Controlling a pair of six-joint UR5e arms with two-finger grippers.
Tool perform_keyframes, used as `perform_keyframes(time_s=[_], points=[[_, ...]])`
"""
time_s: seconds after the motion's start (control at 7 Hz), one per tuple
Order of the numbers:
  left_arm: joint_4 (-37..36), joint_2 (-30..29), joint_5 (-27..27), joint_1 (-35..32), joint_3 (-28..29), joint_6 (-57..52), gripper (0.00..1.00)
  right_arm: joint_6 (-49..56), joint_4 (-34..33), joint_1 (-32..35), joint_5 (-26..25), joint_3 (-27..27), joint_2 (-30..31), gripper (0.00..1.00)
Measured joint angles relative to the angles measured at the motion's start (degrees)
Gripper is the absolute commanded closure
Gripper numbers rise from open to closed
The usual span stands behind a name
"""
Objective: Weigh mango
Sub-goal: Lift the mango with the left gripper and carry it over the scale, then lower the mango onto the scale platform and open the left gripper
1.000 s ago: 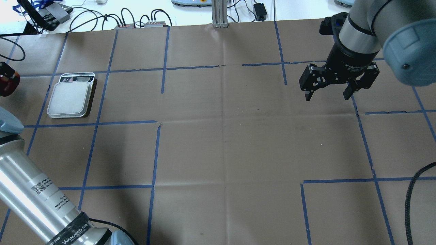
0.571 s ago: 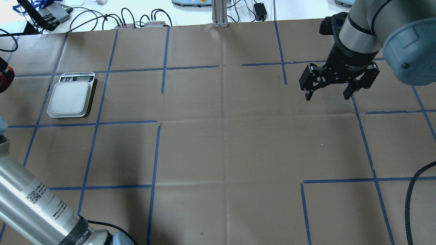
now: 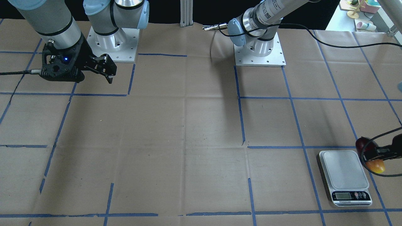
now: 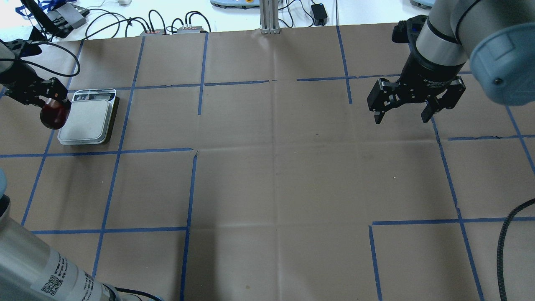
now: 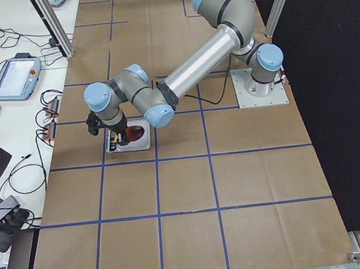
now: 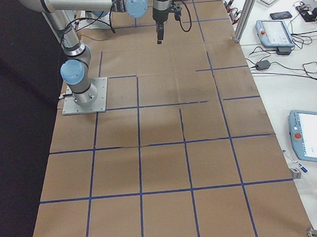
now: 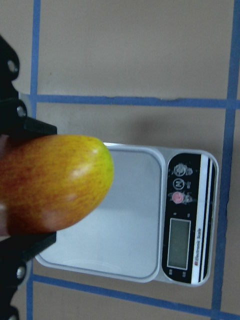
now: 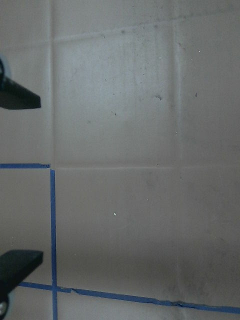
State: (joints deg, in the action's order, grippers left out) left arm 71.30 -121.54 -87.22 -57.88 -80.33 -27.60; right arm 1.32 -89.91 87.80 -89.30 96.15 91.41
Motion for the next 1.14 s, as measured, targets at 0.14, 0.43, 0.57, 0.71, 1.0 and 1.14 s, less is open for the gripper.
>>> perform_keyframes(time_s=[0.14,0.43,0.57,0.71,1.0,1.14], points=[[-2.3,-0.8,0.0,-0.4,-1.4,0.5,0.6,0.0,0.0,0.0,0.0,0.0,0.0,0.0],[-4.8,-2.8,0.1,-0.8,-1.4,0.8,0.58,0.0,0.0,0.0,0.0,0.0,0.0,0.0],[-6.7,-3.4,0.2,-1.2,-1.0,0.8,0.57,0.0,0.0,0.0,0.0,0.0,0.0,0.0],[-8.6,-3.9,0.4,-1.4,-0.9,0.9,0.15,0.0,0.0,0.0,0.0,0.0,0.0,0.0],[-10.3,-4.2,0.6,-1.9,-0.7,1.8,0.0,0.0,0.0,0.0,0.0,0.0,0.0,0.0],[-11.0,-3.8,0.8,-2.3,-0.7,2.6,0.0,0.0,0.0,0.0,0.0,0.0,0.0,0.0]])
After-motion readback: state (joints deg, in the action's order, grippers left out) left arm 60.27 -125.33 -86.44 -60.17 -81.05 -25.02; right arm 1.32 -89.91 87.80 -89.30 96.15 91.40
